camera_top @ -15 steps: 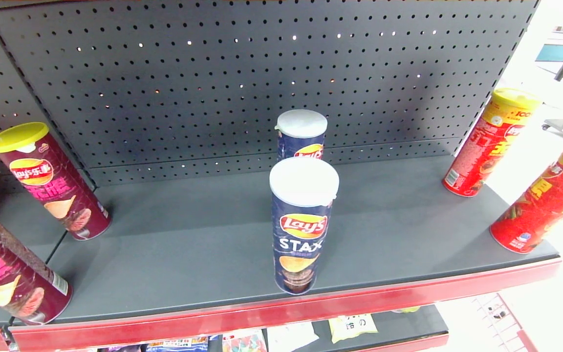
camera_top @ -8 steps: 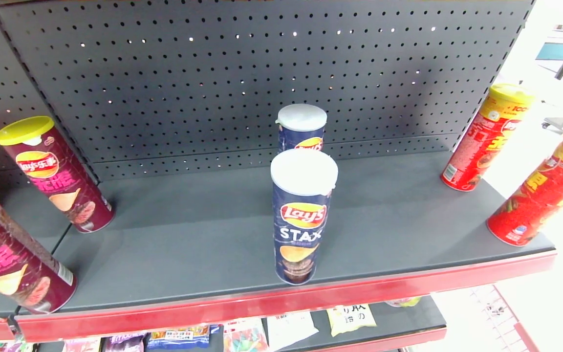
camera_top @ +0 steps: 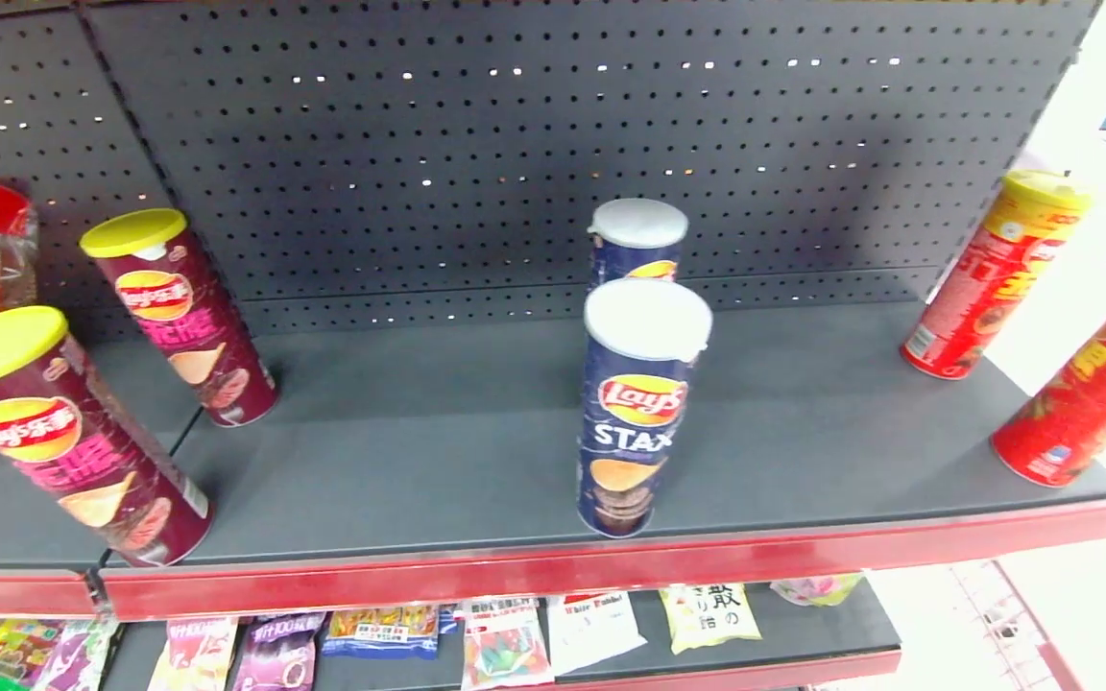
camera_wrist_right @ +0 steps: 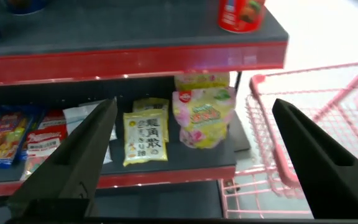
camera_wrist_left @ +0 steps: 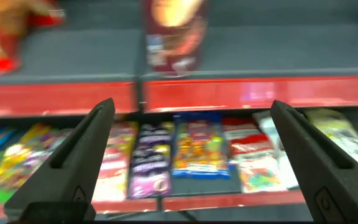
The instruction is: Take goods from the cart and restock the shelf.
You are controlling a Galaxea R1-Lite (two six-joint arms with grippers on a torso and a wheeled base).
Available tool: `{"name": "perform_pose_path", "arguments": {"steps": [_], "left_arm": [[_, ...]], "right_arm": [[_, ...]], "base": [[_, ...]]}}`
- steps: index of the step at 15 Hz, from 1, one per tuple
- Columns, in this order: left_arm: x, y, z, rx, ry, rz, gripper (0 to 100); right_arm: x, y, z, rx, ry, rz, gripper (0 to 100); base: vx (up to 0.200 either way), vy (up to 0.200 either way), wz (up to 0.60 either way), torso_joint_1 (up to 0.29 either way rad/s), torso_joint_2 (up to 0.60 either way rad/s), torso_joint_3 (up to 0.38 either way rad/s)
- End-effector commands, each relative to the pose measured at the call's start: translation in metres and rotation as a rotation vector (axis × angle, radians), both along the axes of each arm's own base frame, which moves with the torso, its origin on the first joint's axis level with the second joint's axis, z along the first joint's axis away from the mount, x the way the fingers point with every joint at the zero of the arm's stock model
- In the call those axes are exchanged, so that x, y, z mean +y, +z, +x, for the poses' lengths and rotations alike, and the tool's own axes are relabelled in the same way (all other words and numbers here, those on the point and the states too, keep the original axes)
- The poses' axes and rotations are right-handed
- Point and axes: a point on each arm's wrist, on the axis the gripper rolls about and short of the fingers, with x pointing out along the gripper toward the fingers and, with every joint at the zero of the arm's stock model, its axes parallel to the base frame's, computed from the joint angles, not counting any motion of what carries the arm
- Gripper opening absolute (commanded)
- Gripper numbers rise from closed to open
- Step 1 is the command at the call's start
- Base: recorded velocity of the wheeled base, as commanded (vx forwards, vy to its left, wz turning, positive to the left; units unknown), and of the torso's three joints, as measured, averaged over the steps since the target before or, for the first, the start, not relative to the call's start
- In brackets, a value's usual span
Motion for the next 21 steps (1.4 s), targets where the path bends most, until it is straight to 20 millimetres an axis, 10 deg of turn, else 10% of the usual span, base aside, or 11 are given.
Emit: {"name": "perform_pose_path", "arguments": {"steps": [1, 14, 16, 17, 18, 21], "left_arm": [[0.000, 0.000, 0.000, 0.002, 0.001, 0.000, 100], [-0.002, 0.000, 0.000, -0.003, -0.096, 0.023, 100], [-0.002, 0.070, 0.004, -0.078, -0.182, -0.046, 100], [-0.002, 0.070, 0.004, -0.078, -0.182, -0.046, 100], [-0.006, 0.170, 0.044, -0.071, -0.280, -0.164, 100], [-0.017, 0.177, 0.081, 0.073, -0.535, -0.165, 100]], "right_arm": [[0.000, 0.000, 0.000, 0.002, 0.000, -0.001, 100], [0.000, 0.000, 0.000, 0.000, 0.000, -0.001, 100], [0.000, 0.000, 0.000, 0.002, 0.000, 0.001, 100], [0.000, 0.000, 0.000, 0.002, 0.000, 0.001, 100], [0.000, 0.000, 0.000, 0.000, 0.000, 0.001, 100], [0.000, 0.000, 0.000, 0.000, 0.000, 0.001, 100]], "base": [[0.000, 0.000, 0.00, 0.000, 0.00, 0.000], [0.000, 0.000, 0.00, 0.000, 0.00, 0.000], [0.000, 0.000, 0.00, 0.000, 0.00, 0.000], [0.000, 0.000, 0.00, 0.000, 0.00, 0.000], [0.000, 0.000, 0.00, 0.000, 0.00, 0.000], [0.000, 0.000, 0.00, 0.000, 0.00, 0.000]]}}
